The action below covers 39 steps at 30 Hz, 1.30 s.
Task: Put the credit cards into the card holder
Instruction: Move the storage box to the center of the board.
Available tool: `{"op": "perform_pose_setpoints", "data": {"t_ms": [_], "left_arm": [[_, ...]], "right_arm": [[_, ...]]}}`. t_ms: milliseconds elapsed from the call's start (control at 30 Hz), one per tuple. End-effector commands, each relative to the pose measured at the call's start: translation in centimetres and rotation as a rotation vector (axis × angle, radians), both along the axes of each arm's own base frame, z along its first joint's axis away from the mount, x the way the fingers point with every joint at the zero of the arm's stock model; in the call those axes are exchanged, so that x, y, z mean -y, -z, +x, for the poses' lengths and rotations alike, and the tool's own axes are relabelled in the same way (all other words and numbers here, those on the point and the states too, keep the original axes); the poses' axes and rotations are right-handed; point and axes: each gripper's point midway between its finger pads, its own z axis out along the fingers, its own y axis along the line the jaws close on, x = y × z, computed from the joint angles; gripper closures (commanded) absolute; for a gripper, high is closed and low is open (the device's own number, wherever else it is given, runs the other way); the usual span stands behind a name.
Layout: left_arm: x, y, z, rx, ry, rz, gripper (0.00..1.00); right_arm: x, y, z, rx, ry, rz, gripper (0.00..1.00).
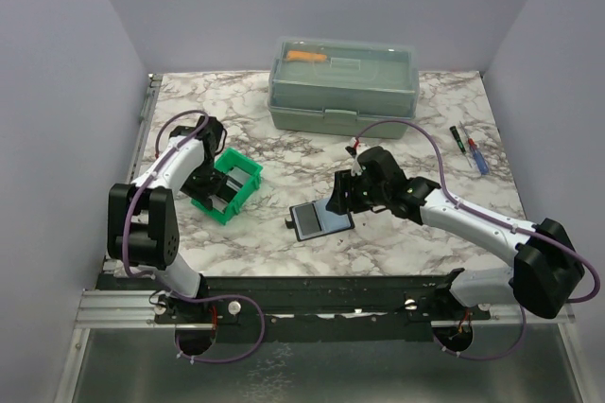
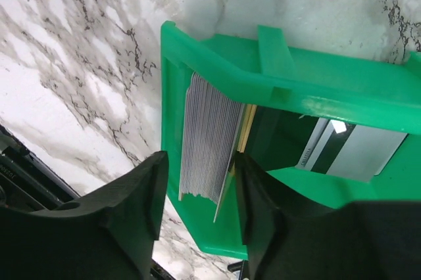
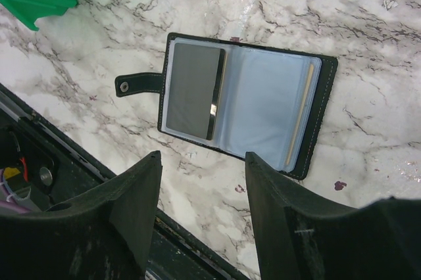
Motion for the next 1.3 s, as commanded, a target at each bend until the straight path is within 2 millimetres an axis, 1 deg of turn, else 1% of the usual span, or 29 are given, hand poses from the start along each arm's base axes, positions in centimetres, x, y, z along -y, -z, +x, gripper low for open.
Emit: {"op": "perform_pose_setpoints", "data": {"t_ms": [0,100,200,400,467,667,900,933,967,1000,1033,1100,1167,1200,1233,1267], "left_arm": [[-0.3,-1.3,-0.5,0.008,-0.006,0.002,0.55],[-0.2,-1.5,-0.3,0.013,0.001,-0.003,0.62],[-0.2,-1.7,-0.2,0.018,0.004,-0.004,0.65],[0.0,-2.3,0.4,0.039,0.01,-0.013,0.8],[-0.1,-2.5,0.5,0.045,0.009,-0.009,0.87],[0.0,-2.7,0.6,0.051,0.012,-0.012,1.0],[0.0,-2.5,0.7,0.053,0.021,-0.013,1.0],[-0.1,-2.5,0.7,0.053,0.024,-0.008,0.96],[-0.3,-2.6,0.6,0.051,0.026,0.003,0.89],[-0.7,-2.6,0.3,0.044,0.022,0.024,0.7],[-1.0,-2.7,0.0,0.039,0.02,0.039,0.53],[-1.5,-2.6,-0.6,0.033,0.029,0.062,0.33],[-1.8,-2.5,-1.0,0.046,0.04,0.072,0.19],[-1.6,-2.5,-0.6,0.08,0.07,0.06,0.15],[-1.1,-2.3,-0.1,0.114,0.154,0.029,0.14],[-0.6,-2.3,0.2,0.149,0.187,0.003,0.14]], "right_arm": [[0.0,-0.2,0.1,0.011,-0.001,0.003,0.43],[0.0,-0.3,0.1,0.012,-0.001,0.003,0.43],[0.1,-0.3,0.1,0.013,-0.002,0.003,0.43],[0.0,-0.2,0.1,0.013,-0.003,0.001,0.43],[0.0,-0.1,0.1,0.01,-0.003,-0.001,0.43],[0.1,0.0,0.1,0.01,-0.001,-0.002,0.43],[0.0,0.1,0.1,0.007,-0.003,0.001,0.43],[0.0,0.1,0.0,0.007,-0.005,0.0,0.43],[0.1,0.1,0.0,0.006,-0.004,-0.001,0.43],[0.1,0.1,0.0,0.005,-0.004,-0.003,0.43],[0.1,0.1,0.0,0.005,-0.003,-0.002,0.43],[0.1,0.1,0.0,0.008,-0.006,0.002,0.43],[-0.3,0.1,0.1,0.018,-0.021,0.015,0.43],[-0.5,0.3,0.1,0.014,-0.032,0.016,0.43],[-1.0,0.1,0.1,0.009,-0.05,0.022,0.43],[-1.3,0.1,0.1,0.0,-0.061,0.025,0.43]]}}
